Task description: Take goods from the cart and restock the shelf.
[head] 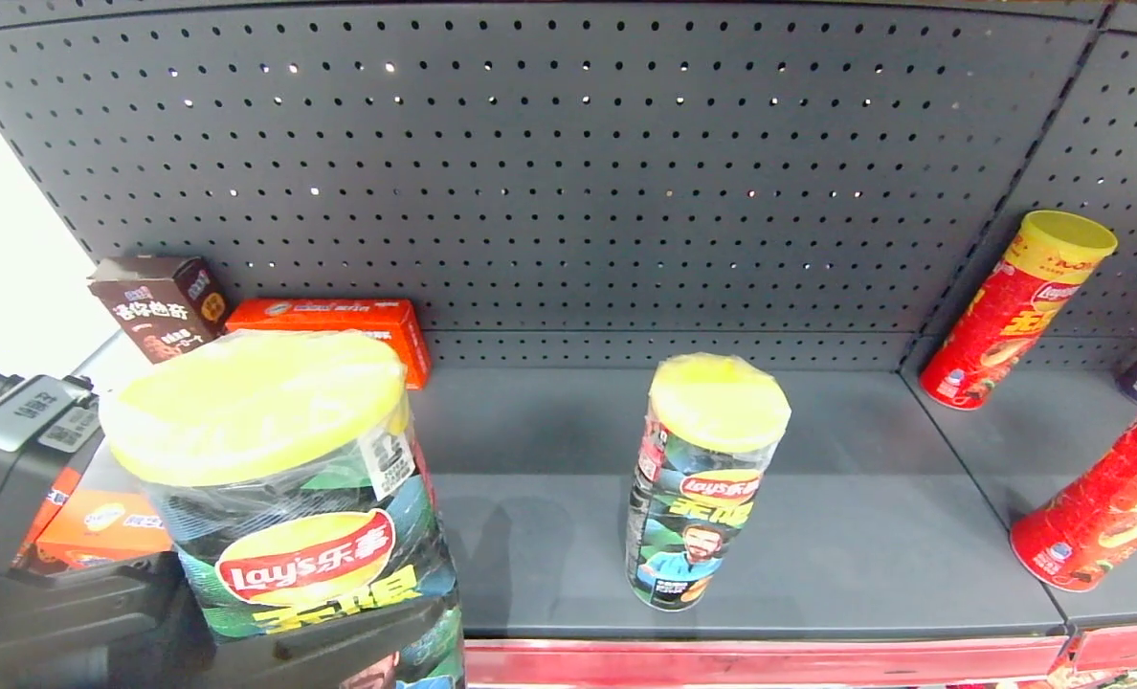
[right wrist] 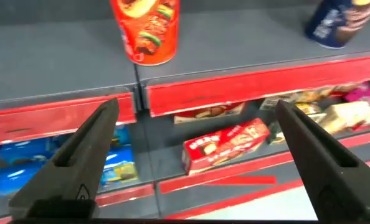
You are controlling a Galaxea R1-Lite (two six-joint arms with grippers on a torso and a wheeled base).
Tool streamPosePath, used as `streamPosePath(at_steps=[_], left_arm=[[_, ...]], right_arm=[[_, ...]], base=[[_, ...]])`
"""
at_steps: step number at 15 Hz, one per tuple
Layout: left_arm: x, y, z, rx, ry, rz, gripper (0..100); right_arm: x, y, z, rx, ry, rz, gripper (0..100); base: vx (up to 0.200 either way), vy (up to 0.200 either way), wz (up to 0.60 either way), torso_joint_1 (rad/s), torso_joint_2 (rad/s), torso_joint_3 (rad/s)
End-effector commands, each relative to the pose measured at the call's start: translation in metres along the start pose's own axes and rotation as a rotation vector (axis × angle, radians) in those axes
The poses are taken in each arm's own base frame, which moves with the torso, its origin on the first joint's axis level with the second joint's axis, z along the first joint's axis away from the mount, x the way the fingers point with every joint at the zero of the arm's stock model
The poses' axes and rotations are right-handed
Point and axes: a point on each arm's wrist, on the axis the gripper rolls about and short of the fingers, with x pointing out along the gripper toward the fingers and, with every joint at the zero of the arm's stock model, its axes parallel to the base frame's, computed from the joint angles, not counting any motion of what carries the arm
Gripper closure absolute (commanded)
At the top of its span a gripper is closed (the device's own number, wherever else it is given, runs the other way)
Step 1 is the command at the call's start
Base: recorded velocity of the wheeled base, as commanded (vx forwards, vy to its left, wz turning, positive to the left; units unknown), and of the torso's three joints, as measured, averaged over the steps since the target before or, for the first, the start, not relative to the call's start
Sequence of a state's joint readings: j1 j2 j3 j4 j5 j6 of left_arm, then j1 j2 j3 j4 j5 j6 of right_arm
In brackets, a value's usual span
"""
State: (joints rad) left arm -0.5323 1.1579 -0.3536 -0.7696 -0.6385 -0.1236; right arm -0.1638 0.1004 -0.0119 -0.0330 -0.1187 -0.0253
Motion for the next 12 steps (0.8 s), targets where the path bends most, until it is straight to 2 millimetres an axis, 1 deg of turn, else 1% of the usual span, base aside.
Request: streamPosePath(at_steps=[1,2,3,4,5,6,12], left_arm=[[-0.0005,0.0000,-0.0008,-0.002,0.001,0.002,100],[-0.0008,-0.0002,-0.0008,-0.002,0.001,0.002,100],[-0.0012,-0.0006,0.0000,0.001,-0.002,0.002,100],[-0.0012,-0.0006,0.0000,0.001,-0.002,0.002,100],[-0.0004,-0.0007,0.0034,0.008,-0.012,-0.001,100],[0.0001,-0.0003,0.0054,0.012,-0.017,0.000,100],[0.0032,0.0035,0.0051,0.005,-0.003,-0.020,100]], right_arm=[[0.0007,0.0002,-0.0008,-0.030,-0.002,0.005,0],[0.0009,0.0009,-0.0003,-0.020,0.002,0.056,0],[0.0007,0.0029,-0.0019,-0.020,-0.003,0.220,0],[0.0007,0.0029,-0.0019,-0.020,-0.003,0.220,0],[0.0008,0.0023,-0.0066,0.026,0.045,0.180,0],[0.0009,0.0018,-0.0066,0.048,0.047,0.160,0],[0.0009,0.0019,-0.0066,0.026,0.045,0.163,0]], base=[[0.000,0.000,0.00,0.000,0.00,0.000],[0.000,0.000,0.00,0.000,0.00,0.000],[0.000,0.000,0.00,0.000,0.00,0.000],[0.000,0.000,0.00,0.000,0.00,0.000],[0.000,0.000,0.00,0.000,0.00,0.000],[0.000,0.000,0.00,0.000,0.00,0.000],[0.000,0.000,0.00,0.000,0.00,0.000]])
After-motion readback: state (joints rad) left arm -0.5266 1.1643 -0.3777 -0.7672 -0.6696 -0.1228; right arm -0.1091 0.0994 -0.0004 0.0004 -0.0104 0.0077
